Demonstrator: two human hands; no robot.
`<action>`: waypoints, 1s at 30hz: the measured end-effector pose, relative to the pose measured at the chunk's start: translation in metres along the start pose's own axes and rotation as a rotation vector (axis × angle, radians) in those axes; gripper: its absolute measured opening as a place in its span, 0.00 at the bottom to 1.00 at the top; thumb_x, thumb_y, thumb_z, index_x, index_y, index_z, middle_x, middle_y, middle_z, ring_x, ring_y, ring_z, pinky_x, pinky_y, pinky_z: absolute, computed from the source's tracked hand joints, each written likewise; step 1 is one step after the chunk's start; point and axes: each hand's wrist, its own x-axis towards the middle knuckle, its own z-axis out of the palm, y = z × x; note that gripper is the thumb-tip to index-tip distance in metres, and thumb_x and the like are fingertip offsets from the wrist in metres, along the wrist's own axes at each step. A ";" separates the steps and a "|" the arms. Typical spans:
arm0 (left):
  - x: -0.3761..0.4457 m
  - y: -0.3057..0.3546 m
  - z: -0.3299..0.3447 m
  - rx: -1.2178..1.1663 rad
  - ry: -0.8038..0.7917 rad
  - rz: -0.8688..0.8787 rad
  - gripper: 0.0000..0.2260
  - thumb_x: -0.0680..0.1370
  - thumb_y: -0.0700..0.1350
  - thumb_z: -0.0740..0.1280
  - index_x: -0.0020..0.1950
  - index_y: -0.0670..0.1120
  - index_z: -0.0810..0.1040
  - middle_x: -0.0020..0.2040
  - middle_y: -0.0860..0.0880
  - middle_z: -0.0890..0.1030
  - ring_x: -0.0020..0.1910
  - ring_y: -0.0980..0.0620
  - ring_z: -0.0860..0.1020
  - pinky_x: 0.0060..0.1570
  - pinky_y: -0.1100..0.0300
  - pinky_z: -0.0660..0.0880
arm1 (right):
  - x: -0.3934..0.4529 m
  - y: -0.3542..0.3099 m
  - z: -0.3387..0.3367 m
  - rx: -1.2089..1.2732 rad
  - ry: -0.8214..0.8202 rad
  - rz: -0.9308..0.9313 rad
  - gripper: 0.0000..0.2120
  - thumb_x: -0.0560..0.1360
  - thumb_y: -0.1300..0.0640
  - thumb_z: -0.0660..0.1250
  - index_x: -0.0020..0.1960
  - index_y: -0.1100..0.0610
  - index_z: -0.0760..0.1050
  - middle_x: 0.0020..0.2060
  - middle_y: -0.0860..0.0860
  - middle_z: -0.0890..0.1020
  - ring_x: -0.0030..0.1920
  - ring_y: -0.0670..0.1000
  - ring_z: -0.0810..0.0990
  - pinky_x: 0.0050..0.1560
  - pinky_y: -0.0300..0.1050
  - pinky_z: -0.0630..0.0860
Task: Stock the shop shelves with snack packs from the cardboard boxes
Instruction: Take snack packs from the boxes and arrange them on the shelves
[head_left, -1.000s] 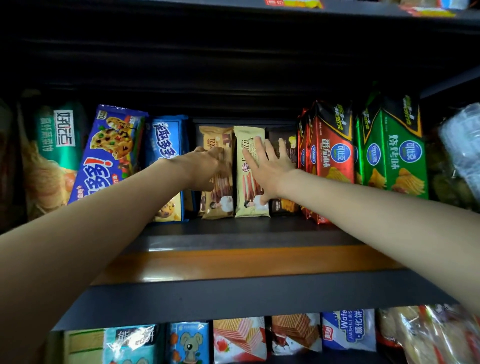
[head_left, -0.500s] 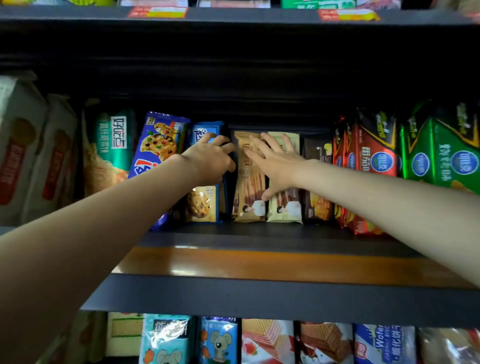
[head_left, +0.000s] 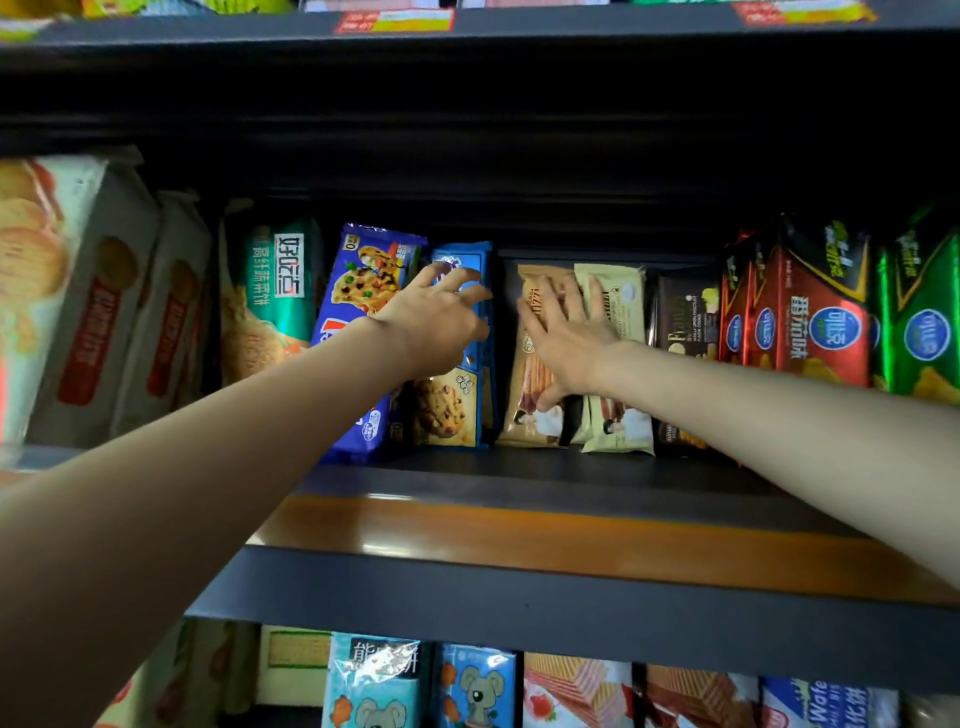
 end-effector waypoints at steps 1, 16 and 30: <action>0.001 0.001 -0.001 0.002 0.005 0.006 0.19 0.79 0.45 0.57 0.70 0.54 0.67 0.76 0.46 0.54 0.75 0.43 0.48 0.73 0.45 0.48 | 0.000 0.001 0.001 -0.012 0.009 -0.012 0.59 0.65 0.33 0.69 0.76 0.58 0.34 0.73 0.64 0.34 0.73 0.68 0.35 0.69 0.67 0.36; 0.028 0.020 -0.014 -0.059 -0.194 0.102 0.31 0.78 0.47 0.60 0.75 0.61 0.46 0.77 0.45 0.41 0.75 0.40 0.42 0.72 0.44 0.48 | -0.023 0.075 -0.011 0.090 0.079 -0.066 0.58 0.63 0.37 0.74 0.77 0.50 0.38 0.76 0.52 0.37 0.75 0.56 0.34 0.70 0.64 0.35; 0.043 0.034 -0.011 -0.007 -0.278 0.144 0.37 0.77 0.47 0.64 0.74 0.62 0.42 0.76 0.44 0.36 0.75 0.39 0.42 0.72 0.44 0.51 | -0.022 0.076 0.015 -0.071 0.011 -0.035 0.55 0.64 0.36 0.71 0.77 0.48 0.39 0.76 0.58 0.39 0.74 0.63 0.36 0.67 0.69 0.36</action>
